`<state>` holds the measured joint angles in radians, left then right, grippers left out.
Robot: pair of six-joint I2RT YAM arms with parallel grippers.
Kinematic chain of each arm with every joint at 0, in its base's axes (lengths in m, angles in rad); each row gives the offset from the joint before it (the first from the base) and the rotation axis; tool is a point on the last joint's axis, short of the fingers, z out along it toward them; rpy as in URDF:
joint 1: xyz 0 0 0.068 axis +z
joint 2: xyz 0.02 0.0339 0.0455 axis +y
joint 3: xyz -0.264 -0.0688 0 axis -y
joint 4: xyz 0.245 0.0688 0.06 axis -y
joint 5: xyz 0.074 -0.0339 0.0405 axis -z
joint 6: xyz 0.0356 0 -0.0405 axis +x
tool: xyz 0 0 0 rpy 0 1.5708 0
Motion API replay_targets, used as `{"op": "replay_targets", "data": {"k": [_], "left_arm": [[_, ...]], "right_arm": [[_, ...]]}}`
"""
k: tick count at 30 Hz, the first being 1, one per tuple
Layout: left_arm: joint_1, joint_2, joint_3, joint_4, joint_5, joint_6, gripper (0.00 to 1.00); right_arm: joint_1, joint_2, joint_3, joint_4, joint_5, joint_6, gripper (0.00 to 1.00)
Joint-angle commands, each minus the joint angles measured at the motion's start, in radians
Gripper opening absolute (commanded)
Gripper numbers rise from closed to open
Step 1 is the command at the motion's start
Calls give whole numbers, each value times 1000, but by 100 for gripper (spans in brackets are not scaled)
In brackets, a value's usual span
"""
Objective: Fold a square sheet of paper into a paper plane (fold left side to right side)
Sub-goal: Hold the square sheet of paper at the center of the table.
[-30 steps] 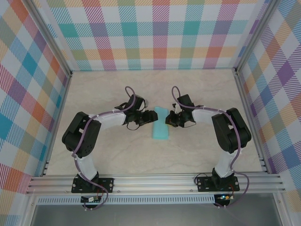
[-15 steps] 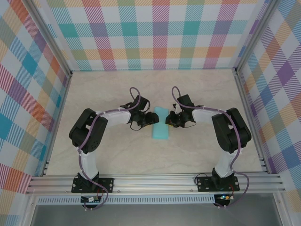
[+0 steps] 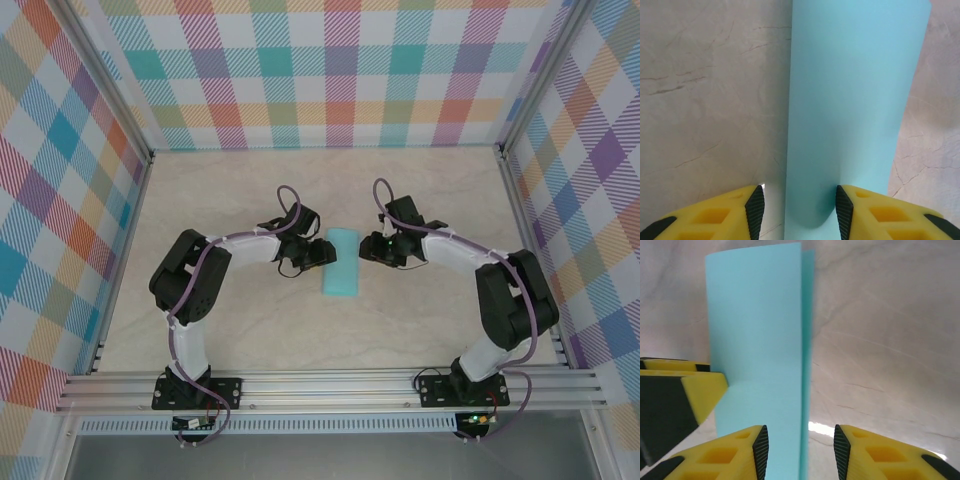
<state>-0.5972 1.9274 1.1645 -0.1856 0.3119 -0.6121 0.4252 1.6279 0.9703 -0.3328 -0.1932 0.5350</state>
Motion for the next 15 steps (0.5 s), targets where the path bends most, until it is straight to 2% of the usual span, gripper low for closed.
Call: {"op": "replay_targets", "data": {"k": [1, 5, 15], "left_arm": [[-15, 29, 23, -54, -23, 12, 46], [-18, 40, 27, -58, -26, 9, 46], [-29, 54, 42, -80, -34, 16, 46]], "right_arm": [[-6, 4, -30, -114, 105, -31, 40], [-6, 37, -42, -120, 97, -33, 35], [-6, 75, -50, -100, 74, -33, 34]]}}
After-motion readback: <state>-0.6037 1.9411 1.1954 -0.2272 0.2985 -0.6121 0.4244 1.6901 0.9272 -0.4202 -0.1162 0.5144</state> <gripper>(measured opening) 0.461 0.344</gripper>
